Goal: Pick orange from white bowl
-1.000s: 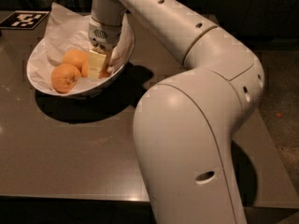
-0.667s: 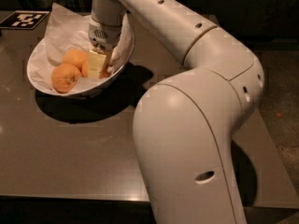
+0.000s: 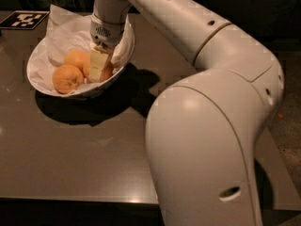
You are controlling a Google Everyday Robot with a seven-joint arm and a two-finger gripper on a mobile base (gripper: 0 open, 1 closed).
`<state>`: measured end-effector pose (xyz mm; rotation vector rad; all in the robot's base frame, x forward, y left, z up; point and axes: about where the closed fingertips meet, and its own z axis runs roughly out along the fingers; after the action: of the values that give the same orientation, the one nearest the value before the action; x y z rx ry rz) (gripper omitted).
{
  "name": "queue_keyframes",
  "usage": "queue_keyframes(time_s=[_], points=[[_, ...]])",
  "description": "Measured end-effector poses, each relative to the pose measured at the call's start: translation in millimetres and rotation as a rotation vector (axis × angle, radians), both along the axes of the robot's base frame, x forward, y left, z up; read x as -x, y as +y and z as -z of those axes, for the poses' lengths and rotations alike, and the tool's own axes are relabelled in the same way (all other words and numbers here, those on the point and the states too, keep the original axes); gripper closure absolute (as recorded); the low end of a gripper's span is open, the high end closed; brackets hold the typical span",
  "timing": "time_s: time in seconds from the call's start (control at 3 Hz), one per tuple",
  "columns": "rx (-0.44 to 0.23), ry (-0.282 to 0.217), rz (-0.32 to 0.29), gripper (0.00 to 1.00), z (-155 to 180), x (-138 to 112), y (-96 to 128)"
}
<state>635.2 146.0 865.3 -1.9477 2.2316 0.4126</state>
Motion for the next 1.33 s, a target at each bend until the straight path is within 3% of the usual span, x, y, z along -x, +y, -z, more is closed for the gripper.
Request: queue_keyframes(time_s=[0.67, 1.33], points=[[-0.061, -0.11, -0.068, 1.0, -49.8, 31.7, -1.3], [-0.145, -0.172, -0.205, 1.0, -88.8, 68.3, -7.3]])
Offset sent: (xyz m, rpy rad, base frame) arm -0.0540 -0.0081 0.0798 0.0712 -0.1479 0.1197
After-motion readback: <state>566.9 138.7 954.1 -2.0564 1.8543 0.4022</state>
